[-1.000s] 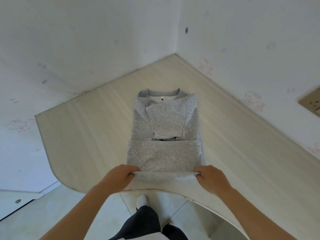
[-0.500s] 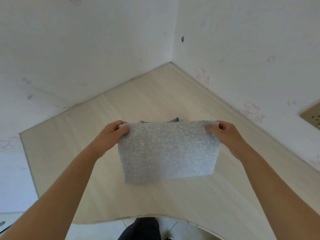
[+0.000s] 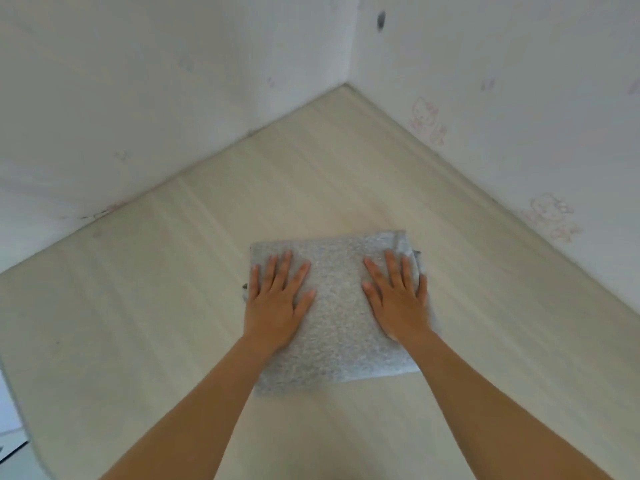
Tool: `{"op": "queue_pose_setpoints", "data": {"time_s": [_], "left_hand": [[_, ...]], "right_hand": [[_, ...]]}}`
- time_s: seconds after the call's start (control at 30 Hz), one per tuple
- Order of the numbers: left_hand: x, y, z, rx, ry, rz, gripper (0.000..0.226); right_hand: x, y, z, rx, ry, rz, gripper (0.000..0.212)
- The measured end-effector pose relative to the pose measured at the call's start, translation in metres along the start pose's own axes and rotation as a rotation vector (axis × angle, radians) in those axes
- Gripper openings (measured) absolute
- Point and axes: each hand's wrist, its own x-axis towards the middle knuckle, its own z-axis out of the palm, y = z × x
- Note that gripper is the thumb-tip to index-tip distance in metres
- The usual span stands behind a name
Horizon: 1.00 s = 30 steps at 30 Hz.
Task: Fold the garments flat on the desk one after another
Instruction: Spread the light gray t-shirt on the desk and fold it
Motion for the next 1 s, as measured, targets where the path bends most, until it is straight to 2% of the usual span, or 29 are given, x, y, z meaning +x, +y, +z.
{"op": "queue_pose_setpoints", "data": {"time_s": [0.07, 0.13, 0.2, 0.3, 0.4, 0.53, 0.63, 0.73, 0.87, 1.0], "left_hand": [[-0.005, -0.008, 0.01, 0.064, 0.012, -0.006, 0.063], [-0.008, -0.01, 0.011, 0.018, 0.037, -0.103, 0.061], [-0.017, -0.007, 0.008, -0.127, 0.098, -0.3, 0.063], [-0.023, 0.0, 0.001, -0.363, 0.172, -0.521, 0.061], [-0.021, 0.01, -0.002, -0.328, 0.166, -0.535, 0.055], [-0.013, 0.014, -0.007, -0.492, 0.124, -0.532, 0.049], [-0.006, 0.019, -0.012, -0.491, 0.086, -0.382, 0.043], [0.0, 0.039, -0.014, -0.4, 0.01, -0.226, 0.038], [-0.007, 0.094, -0.007, -0.295, -0.07, 0.032, 0.031], [-0.037, 0.162, 0.005, -0.312, -0.121, 0.302, 0.025]], "right_hand": [[0.003, 0.004, 0.006, -0.008, 0.011, 0.029, 0.057], [0.004, 0.004, 0.007, 0.027, 0.077, 0.078, 0.06], [0.003, 0.003, 0.006, 0.117, 0.148, 0.198, 0.062], [-0.001, 0.005, 0.0, 0.202, 0.131, 0.351, 0.058], [-0.01, 0.007, -0.004, 0.235, 0.145, 0.363, 0.053], [-0.023, 0.019, -0.007, 0.502, 0.116, 0.413, 0.044], [-0.045, 0.039, -0.001, 0.626, 0.133, 0.389, 0.04], [-0.082, 0.062, 0.003, 0.639, 0.198, 0.443, 0.038], [-0.153, 0.099, 0.004, 0.624, 0.319, 0.593, 0.038], [-0.238, 0.132, 0.008, 0.63, 0.491, 0.681, 0.036]]}}
